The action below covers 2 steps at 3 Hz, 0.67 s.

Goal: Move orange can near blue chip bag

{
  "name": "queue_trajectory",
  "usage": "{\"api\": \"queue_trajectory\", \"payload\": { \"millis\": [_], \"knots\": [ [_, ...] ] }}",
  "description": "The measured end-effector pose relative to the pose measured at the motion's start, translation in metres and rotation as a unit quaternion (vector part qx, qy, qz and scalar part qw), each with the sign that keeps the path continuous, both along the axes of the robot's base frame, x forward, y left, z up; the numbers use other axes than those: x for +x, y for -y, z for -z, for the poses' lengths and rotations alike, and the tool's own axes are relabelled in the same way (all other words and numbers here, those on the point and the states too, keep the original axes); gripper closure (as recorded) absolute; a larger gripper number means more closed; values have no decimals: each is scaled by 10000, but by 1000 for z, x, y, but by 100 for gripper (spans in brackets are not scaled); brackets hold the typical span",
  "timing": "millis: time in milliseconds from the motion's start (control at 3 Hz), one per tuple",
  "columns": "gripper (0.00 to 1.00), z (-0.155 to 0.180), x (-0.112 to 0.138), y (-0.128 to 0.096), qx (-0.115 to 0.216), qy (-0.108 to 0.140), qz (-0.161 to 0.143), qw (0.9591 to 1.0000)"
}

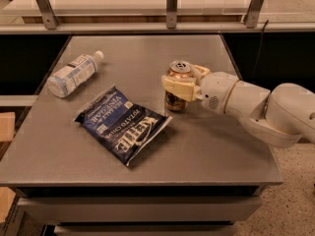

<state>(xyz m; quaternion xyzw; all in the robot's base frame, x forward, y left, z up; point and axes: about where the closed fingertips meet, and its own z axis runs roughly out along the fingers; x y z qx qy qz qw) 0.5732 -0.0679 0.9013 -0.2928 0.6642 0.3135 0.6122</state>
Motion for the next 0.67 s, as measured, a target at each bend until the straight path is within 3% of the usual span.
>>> {"api": "queue_trajectory", "payload": {
  "millis": [667],
  "knots": [
    [35, -1, 0, 0, 0, 0, -1, 10000]
  ]
}}
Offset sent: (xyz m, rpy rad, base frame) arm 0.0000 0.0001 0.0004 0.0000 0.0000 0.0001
